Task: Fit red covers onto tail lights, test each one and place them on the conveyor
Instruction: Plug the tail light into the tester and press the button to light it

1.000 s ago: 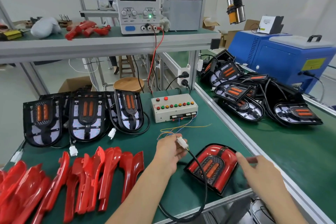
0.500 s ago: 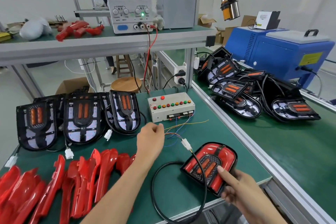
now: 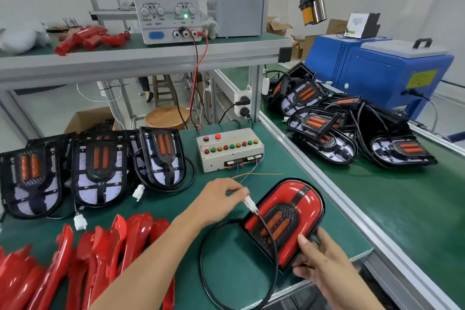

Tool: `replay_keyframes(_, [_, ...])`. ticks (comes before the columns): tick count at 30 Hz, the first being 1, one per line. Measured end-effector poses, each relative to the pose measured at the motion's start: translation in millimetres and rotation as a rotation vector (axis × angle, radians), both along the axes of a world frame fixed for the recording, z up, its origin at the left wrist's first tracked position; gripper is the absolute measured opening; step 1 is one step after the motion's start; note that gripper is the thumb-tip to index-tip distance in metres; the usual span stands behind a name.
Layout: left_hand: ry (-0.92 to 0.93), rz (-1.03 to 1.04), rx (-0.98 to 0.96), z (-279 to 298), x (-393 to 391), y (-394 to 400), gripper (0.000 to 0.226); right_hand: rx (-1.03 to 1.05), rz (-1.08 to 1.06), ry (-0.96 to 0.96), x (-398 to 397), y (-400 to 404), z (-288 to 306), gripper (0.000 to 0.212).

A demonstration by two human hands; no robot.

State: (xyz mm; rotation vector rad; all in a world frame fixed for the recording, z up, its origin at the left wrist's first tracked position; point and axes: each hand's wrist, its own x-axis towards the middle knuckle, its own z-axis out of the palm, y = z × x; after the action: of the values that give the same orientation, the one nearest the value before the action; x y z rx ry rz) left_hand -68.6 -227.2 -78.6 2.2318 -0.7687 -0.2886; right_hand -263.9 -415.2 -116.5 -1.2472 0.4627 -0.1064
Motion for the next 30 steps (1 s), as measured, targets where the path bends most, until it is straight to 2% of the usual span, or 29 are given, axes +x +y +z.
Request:
replay_keyframes(4, [0.074, 0.128, -0.199, 4, 13, 4, 0.019, 0.047, 0.057, 0.005, 0, -2, -6, 0.051])
replay_keyframes(8, [-0.045, 0.323, -0.288, 12, 35, 4, 0.02, 0.084, 0.071, 0.002, -3, -5, -12, 0.052])
replay_keyframes(12, [-0.183, 0.296, -0.04, 11, 62, 4, 0.035, 0.125, 0.083, 0.018, -2, -6, -14, 0.055])
replay_keyframes(17, [-0.258, 0.219, 0.391, 11, 85, -1, 0.056, 0.11, 0.095, 0.042, 1, -8, -13, 0.059])
replay_keyframes(19, [-0.274, 0.219, 0.503, 11, 87, -4, 0.061, 0.11, 0.103, 0.047, 2, -9, -13, 0.059])
replay_keyframes(22, [-0.306, 0.264, 0.546, 7, 82, -6, 0.062, 0.144, 0.09, 0.041, 1, -8, -14, 0.055])
replay_keyframes(26, [-0.309, 0.307, 0.502, 4, 73, -6, 0.049, 0.189, 0.055, 0.034, 0, -4, -13, 0.045])
replay_keyframes(30, [-0.316, 0.312, 0.486, 0, 68, -8, 0.054, 0.198, 0.058, 0.037, 1, -1, -9, 0.051])
